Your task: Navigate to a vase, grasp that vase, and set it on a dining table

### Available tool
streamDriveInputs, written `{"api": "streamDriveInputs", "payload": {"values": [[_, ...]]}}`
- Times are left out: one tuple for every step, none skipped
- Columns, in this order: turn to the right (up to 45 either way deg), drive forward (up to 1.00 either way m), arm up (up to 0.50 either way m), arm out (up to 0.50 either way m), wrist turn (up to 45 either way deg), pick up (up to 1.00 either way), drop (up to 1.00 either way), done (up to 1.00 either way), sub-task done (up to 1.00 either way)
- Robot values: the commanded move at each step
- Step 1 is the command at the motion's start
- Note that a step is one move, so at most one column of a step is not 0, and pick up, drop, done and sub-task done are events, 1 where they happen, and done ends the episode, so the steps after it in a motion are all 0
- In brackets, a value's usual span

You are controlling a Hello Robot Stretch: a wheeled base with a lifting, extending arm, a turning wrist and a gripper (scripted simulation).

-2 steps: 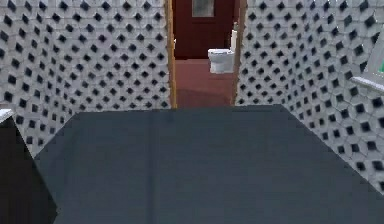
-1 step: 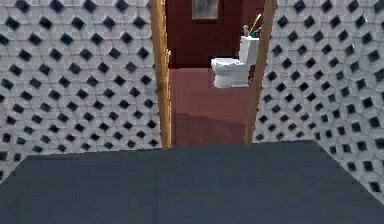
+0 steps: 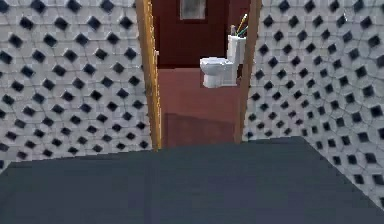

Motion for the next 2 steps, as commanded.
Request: {"api": "streamDriveInputs", "payload": {"values": [[0.0,1.0,0.0,0.0,0.0,0.0,0.0,0.0,0.0],[0.0,0.6,0.0,0.0,0.0,0.0,0.0,0.0,0.0]]}}
